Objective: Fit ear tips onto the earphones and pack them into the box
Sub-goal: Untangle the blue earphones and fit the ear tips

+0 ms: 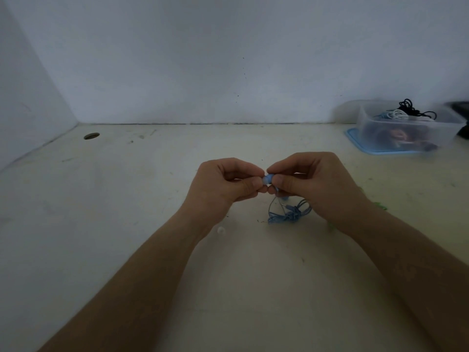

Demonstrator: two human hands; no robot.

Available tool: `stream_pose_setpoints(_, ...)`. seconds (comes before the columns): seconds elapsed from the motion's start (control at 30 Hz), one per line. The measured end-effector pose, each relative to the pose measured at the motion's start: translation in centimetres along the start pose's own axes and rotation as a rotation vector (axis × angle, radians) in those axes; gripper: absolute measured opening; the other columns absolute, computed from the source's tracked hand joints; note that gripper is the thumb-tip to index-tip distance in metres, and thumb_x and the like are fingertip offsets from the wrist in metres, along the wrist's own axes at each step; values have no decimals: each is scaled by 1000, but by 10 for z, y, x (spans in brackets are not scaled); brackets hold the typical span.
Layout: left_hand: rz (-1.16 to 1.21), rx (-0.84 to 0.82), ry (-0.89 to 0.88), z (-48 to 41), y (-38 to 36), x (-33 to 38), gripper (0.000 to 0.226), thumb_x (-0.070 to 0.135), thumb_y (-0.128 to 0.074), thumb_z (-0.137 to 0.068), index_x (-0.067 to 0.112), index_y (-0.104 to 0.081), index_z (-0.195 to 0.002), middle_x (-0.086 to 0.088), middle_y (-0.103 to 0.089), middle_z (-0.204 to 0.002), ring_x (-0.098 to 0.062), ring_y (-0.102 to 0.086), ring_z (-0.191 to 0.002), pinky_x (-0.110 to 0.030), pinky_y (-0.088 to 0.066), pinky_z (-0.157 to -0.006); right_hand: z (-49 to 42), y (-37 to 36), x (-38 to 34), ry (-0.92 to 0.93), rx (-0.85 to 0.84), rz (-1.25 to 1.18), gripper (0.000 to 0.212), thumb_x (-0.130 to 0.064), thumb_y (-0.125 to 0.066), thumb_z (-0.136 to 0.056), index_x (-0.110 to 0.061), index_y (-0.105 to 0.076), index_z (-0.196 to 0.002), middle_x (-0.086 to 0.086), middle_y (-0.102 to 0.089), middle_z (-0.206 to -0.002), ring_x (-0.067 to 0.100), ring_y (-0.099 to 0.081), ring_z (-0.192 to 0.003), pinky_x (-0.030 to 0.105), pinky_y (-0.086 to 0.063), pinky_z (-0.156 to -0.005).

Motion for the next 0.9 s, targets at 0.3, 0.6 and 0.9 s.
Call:
stream_pose_setpoints(0.3,13,1,5,-1,1,-1,13,-3,-70,-83,8,-73,-89,-6,-76,-78,-18,-75,-75,-22,-58,-69,2,0,0,-5,36,31,13,-1,-73,-84,-10,-75,-93,0,-76,-73,15,-74,-69,19,-57,-64)
stream_pose_setpoints(0.6,11,12,7,-1,1,-2,12,-3,-71,-84,5,-73,-91,-5,-76,-77,-16,-74,-74,-20,-57,-68,2,2,-1,-2,37,46,11,-3,-74,-83,-9,-75,-93,1,-76,-74,15,-74,-68,19,-56,-64)
stream_pose_setpoints(0.9,40,-5,23,0,0,-2,12,0,-71,-83,9,-73,-90,-4,-76,-77,-16,-74,-75,-21,-57,-69,1,3,-3,-1,27,51,12,-3,-74,-84,-10,-75,-94,-1,-76,-73,16,-74,-70,21,-58,-66)
Point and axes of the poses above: each hand's wrist, its own z-axis away from the middle knuckle, its own y-axis out of the back of the hand, x = y × z, the point moved 10 cm from there along -z, towards the middle knuckle
